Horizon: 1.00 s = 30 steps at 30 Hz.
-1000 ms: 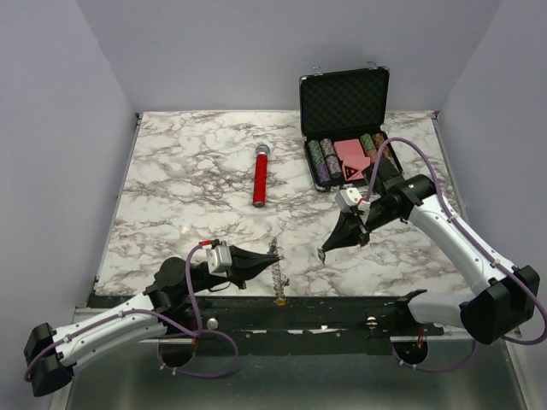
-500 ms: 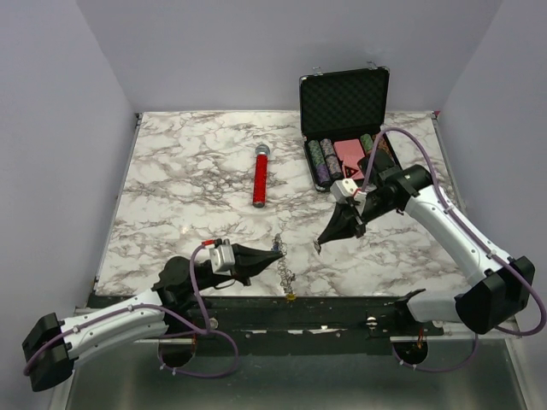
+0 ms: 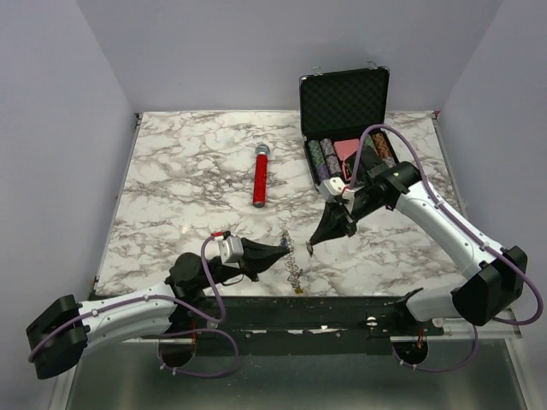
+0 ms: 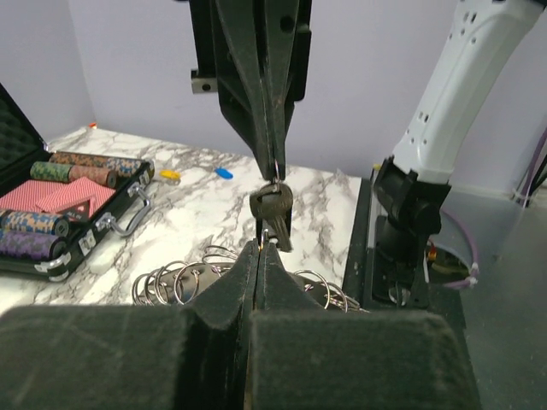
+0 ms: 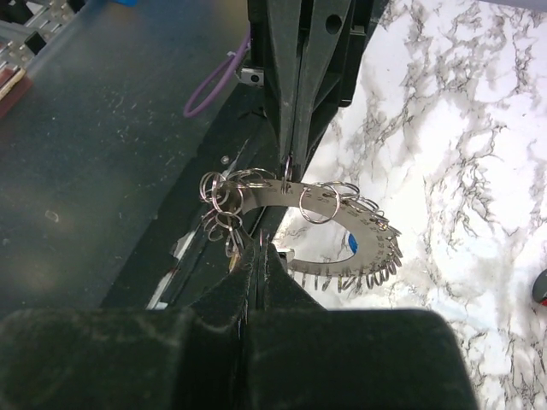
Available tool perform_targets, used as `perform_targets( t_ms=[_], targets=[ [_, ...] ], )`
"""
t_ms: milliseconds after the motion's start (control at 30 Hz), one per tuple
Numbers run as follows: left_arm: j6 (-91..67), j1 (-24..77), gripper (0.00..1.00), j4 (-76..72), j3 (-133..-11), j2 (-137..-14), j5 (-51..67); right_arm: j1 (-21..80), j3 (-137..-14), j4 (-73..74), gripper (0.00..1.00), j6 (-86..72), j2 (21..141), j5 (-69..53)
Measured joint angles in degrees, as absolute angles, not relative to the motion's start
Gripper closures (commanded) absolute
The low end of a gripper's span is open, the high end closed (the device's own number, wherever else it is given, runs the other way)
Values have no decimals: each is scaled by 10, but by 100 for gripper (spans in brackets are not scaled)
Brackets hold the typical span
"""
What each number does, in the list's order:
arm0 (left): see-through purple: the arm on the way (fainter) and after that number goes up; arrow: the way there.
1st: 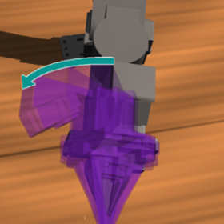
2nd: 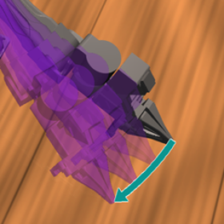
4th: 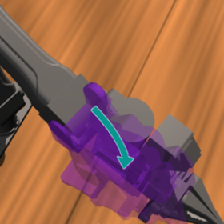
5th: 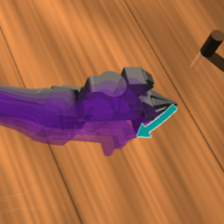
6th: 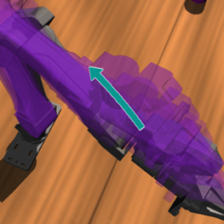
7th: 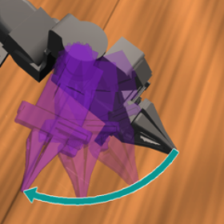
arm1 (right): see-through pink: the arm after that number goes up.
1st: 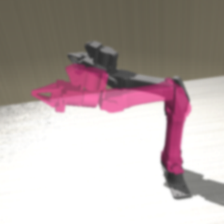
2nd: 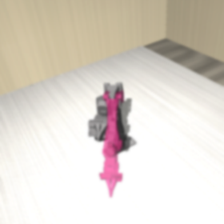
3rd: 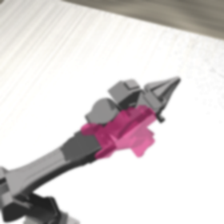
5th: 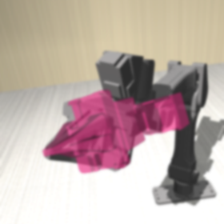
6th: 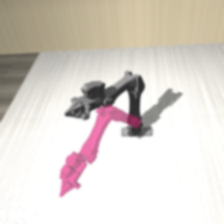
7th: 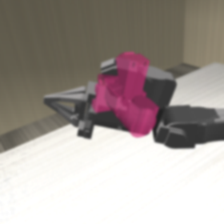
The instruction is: Put the keys on the keyring
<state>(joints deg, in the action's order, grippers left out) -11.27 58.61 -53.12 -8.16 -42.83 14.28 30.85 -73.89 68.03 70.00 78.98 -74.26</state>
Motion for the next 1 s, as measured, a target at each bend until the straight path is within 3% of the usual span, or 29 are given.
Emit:
perform_targets(
  t_ms=[433,1000],
  targets=[
    [-184,586,100,-656,-80,-494,119,312,-739,593,100,583,790,-741],
    [-196,586,100,-668,-80,-514,96,327,-731,550,100,524,790,-742]
  ],
)
